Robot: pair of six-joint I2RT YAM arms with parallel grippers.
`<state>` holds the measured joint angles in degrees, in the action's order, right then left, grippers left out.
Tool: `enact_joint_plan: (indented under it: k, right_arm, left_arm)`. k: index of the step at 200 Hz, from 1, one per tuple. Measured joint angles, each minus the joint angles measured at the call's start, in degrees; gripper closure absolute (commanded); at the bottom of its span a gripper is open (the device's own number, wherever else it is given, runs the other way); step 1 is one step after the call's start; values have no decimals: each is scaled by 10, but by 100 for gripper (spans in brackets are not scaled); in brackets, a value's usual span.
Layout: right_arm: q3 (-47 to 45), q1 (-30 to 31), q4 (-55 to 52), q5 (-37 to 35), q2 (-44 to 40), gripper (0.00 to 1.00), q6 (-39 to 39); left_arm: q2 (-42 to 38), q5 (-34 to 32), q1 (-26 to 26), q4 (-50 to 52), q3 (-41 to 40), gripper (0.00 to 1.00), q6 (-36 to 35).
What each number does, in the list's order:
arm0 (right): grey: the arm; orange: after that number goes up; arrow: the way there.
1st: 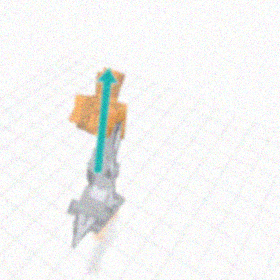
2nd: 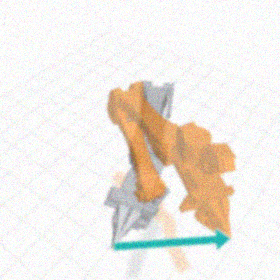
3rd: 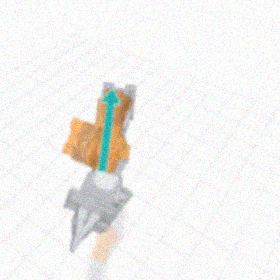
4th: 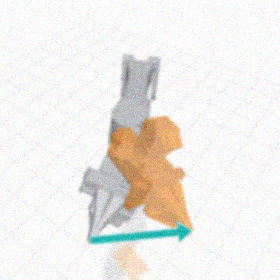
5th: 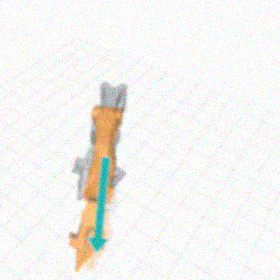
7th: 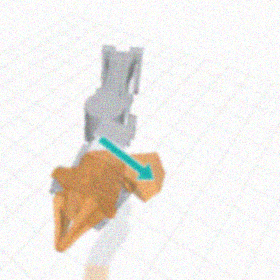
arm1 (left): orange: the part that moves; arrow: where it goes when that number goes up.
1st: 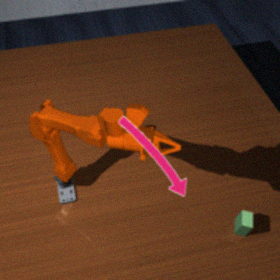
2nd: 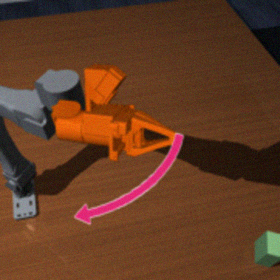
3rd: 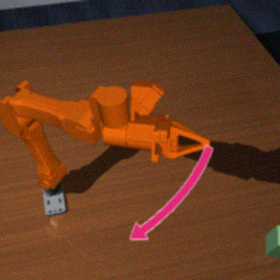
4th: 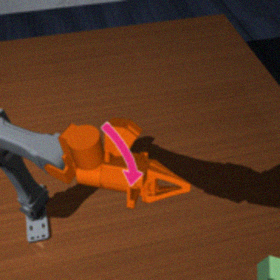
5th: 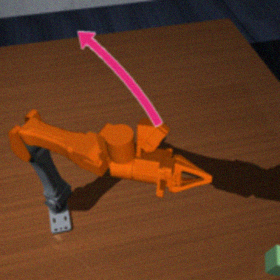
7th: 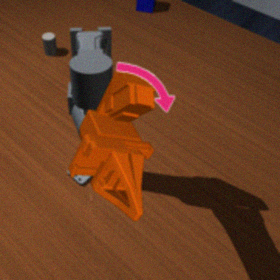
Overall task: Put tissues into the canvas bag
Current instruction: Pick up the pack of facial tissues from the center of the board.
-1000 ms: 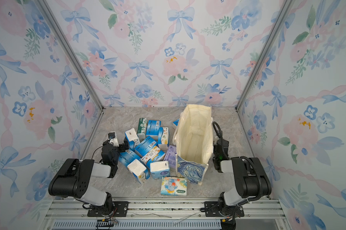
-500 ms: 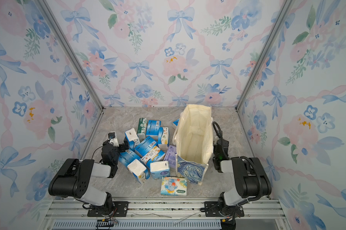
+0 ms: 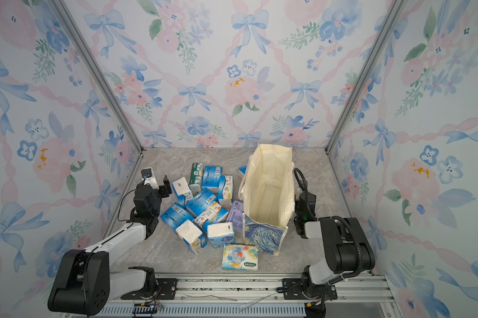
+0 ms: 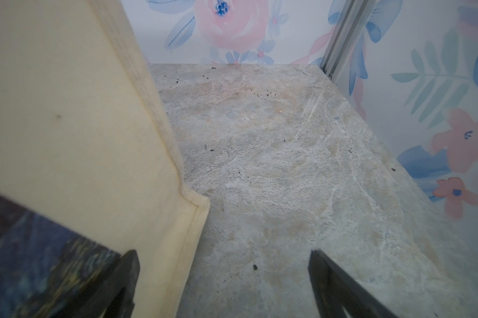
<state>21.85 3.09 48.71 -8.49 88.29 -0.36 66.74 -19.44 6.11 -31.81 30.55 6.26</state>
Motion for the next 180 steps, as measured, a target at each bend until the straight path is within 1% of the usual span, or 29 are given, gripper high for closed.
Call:
enact_joint_plan:
  k: [16,33,63,87,109,124,149,160,180]
  right_arm:
    - [0,0,0,1,0,3,0]
    - [0,0,0,2,0,4,0]
    - [0,0,0,2,0,3,0]
    - [0,0,0,3,0,3,0]
    - [0,0,0,3,0,4,0]
    - [0,0,0,3,0,4,0]
    - [0,0,0,3,0,3,0]
    - [0,0,0,3,0,4,0]
    - [0,0,0,3,0,3,0]
  left_arm:
    - [-32,0,7,83,49,21,18]
    - [-40,7,15,183,113,19,38]
    - [-13,58,25,331,228,9,74]
    - [24,118,25,422,291,4,97]
    - [50,168,25,472,308,3,111]
    - [62,188,26,501,309,4,121]
    - [80,204,26,540,313,4,133]
    - [87,209,26,553,316,2,136]
    - [94,218,26,570,317,2,140]
